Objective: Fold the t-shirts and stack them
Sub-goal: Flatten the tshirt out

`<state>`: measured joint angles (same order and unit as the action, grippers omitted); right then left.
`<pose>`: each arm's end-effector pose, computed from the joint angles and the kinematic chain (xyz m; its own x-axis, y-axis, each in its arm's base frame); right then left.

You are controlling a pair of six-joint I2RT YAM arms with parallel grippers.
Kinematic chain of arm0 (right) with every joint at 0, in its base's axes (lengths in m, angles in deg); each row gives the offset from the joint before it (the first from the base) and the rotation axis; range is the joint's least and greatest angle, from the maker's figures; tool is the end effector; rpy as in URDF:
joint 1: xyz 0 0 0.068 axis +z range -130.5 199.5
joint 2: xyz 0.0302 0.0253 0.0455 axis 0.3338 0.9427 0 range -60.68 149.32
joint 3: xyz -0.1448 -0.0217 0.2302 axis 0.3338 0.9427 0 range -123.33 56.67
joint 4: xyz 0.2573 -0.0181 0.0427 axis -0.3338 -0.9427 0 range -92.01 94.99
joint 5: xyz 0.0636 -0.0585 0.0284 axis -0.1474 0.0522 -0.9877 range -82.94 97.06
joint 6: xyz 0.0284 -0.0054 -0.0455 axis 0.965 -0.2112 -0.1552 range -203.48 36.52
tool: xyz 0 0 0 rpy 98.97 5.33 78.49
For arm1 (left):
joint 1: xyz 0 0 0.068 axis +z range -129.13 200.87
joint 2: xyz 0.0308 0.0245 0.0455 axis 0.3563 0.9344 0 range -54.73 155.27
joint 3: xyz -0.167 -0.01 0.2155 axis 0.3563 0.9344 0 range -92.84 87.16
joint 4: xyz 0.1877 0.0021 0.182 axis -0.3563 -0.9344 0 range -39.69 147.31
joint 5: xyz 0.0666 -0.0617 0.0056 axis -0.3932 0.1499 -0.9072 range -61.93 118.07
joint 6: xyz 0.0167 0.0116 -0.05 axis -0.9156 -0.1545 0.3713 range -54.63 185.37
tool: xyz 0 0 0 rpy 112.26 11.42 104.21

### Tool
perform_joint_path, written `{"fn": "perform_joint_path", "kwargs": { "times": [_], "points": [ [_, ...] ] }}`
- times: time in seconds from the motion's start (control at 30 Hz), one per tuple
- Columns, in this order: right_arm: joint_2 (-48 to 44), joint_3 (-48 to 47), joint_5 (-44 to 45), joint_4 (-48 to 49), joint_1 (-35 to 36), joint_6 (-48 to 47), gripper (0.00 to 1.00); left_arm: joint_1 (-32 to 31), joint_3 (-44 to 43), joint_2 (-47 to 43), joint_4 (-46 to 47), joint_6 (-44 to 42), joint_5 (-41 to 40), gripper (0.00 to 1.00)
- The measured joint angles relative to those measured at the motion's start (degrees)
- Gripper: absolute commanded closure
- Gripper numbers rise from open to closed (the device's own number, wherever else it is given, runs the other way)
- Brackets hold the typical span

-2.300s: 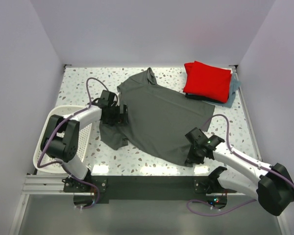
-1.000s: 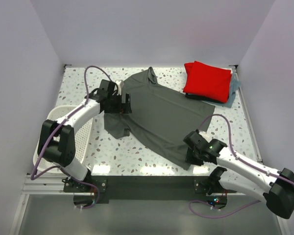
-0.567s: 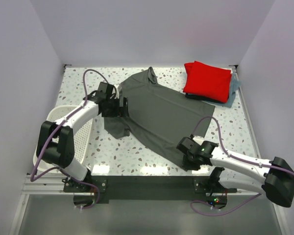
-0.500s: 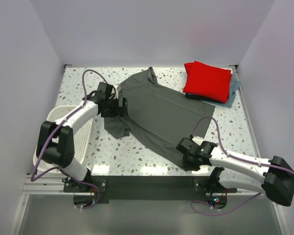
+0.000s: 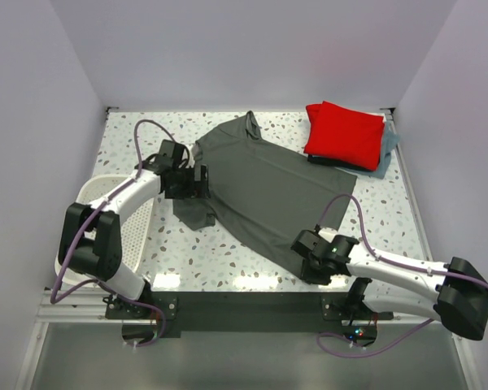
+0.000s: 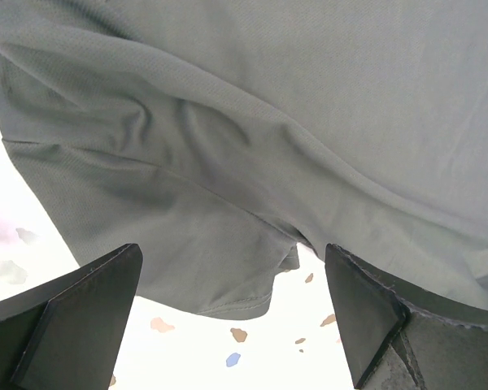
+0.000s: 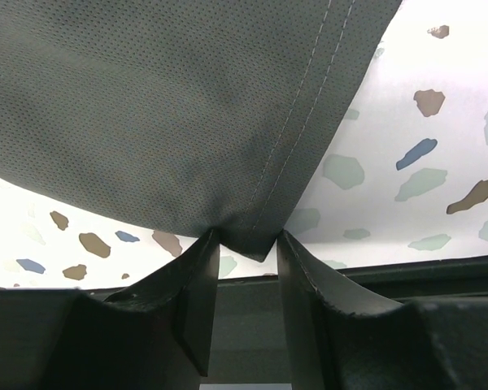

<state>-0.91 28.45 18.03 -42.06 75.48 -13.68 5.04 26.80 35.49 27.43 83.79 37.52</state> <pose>0.0888 0.1196 0.1577 -0.9332 0.2643 -0.2433 0.2411 0.9629 0.1212 0.3047 -0.0925 0.2132 -0.8986 -0.0691 -0.4333 0.0683 0.9534 -0.2937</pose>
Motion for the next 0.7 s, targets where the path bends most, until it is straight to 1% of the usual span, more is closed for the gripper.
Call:
{"fn": "perform_joint_path", "kwargs": {
  "times": [0.1,0.17,0.2,0.23,0.27,0.33,0.5,0.7],
  "points": [
    [-0.28,0.31,0.02,0.15,0.0,0.11,0.66,0.09,0.28,-0.24,-0.2,0.0,0.0,0.0],
    [-0.59,0.52,0.02,0.24,0.0,0.13,0.73,0.09,0.28,-0.44,-0.24,-0.07,-0.02,0.0],
    [-0.79,0.63,0.02,0.26,0.0,0.2,0.77,0.09,0.37,-0.59,-0.24,-0.11,-0.09,0.01],
    [-0.98,0.76,0.02,0.26,0.0,0.28,0.88,0.09,0.55,-0.85,-0.28,-0.24,-0.35,0.01],
    [-1.2,0.87,0.04,0.28,0.0,0.42,0.94,0.07,0.87,-1.16,-0.37,-0.48,-0.76,0.01],
    [-1.79,1.2,0.07,0.28,0.0,1.16,1.0,0.0,2.01,-2.03,-0.59,-0.96,-1.53,0.02],
    [-4.85,2.56,0.44,0.04,0.0,3.58,1.0,-0.44,5.81,-3.19,-1.14,-1.38,-2.21,0.02],
    [-9.33,4.39,0.92,-1.09,0.0,6.1,1.0,-1.77,9.46,-2.47,-0.46,-1.05,0.15,0.02]
  ]
}}
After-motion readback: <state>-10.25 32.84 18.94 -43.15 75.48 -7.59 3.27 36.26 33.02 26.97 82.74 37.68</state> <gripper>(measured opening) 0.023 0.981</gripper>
